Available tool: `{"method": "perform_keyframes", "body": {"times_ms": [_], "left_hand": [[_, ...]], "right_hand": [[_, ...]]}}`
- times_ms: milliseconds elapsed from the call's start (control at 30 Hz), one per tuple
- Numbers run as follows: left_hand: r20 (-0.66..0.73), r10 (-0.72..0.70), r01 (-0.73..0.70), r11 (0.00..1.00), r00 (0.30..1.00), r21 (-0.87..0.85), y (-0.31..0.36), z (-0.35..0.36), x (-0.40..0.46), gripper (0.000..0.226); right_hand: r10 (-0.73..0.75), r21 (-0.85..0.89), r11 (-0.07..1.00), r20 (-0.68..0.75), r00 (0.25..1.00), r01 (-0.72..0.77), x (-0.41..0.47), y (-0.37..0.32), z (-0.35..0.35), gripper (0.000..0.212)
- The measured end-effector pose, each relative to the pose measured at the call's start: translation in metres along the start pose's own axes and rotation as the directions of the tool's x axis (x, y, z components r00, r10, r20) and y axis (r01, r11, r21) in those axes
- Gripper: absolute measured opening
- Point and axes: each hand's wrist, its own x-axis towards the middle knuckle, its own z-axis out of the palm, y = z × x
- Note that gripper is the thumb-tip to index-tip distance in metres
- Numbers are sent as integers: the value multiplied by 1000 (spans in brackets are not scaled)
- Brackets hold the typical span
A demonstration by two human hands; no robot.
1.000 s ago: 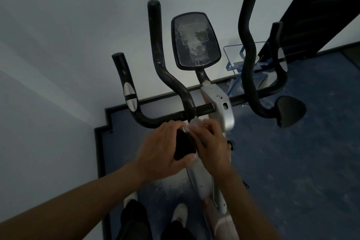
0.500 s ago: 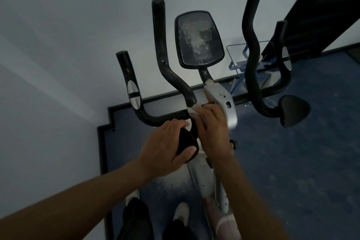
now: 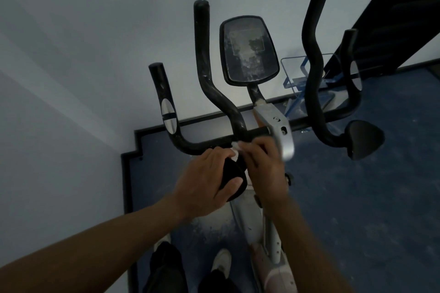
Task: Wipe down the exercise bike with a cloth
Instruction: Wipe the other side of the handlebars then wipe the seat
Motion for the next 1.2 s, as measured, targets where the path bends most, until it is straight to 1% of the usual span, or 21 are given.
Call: {"method": "perform_keyframes", "body": {"times_ms": [133, 233, 300, 400, 467, 533, 567, 633, 733, 767, 833, 900, 967, 1067, 1133, 1200], "left_hand": [[-18, -1, 1, 1000, 1000, 7, 2, 0, -1, 56], [-18, -3, 3, 1000, 1000, 9, 1, 2, 0, 56], [-14, 1, -1, 1000, 1000, 4, 0, 2, 0, 53], [-12, 4, -4, 1000, 1000, -9, -1, 2, 0, 47], [-4, -11, 11, 1000, 1000, -10, -2, 2, 0, 47], [-1, -18, 18, 1000, 1000, -10, -2, 1, 0, 49], [0, -18, 18, 1000, 1000, -14, -1, 1, 1, 49], [-3, -21, 21, 1000, 1000, -23, -1, 1, 0, 50], [-12, -16, 15, 1000, 1000, -21, -1, 2, 0, 48], [-15, -14, 14, 1000, 1000, -20, -1, 2, -1, 48], [-7, -11, 11, 1000, 1000, -23, -1, 2, -1, 48], [4, -9, 9, 1000, 1000, -28, -2, 1, 0, 47], [6, 1, 0, 999, 1000, -35, -3, 1, 1, 43], [-2, 8, -8, 999, 1000, -38, -4, 1, 1, 43], [5, 1, -1, 999, 1000, -42, -5, 1, 0, 50], [16, -13, 14, 999, 1000, -40, -5, 1, 0, 54]], "right_hand": [[27, -94, 995, -22, 999, -29, 41, -1, 6, 11], [-17, -117, 993, -11, 1000, 16, 36, -7, 4, 10], [-55, -78, 995, 47, 997, 58, 16, -7, -3, 11], [-41, -44, 998, 166, 985, 49, -13, -8, -17, 18], [-32, -48, 998, 193, 981, 42, -21, -7, -20, 22], [-25, -60, 997, 208, 978, 39, -14, -7, -18, 17], [-28, -71, 997, 199, 980, 43, -5, -7, -16, 15], [-34, -115, 992, 136, 990, 50, 18, -7, -9, 16], [6, -148, 989, 32, 999, -1, 49, -9, 3, 12], [14, -149, 989, 18, 1000, -11, 51, -9, 4, 10], [-13, -133, 991, 16, 1000, 15, 39, -6, 4, 9], [-37, -71, 997, 26, 999, 39, 13, 0, 1, 8], [6, -5, 1000, 38, 999, -6, -15, 2, -2, 12], [91, 62, 994, -25, 996, -90, -33, -2, -1, 17], [206, 142, 971, -88, 975, -192, -18, -11, 0, 18], [310, 194, 940, -151, 939, -279, 13, -20, -1, 24]]}}
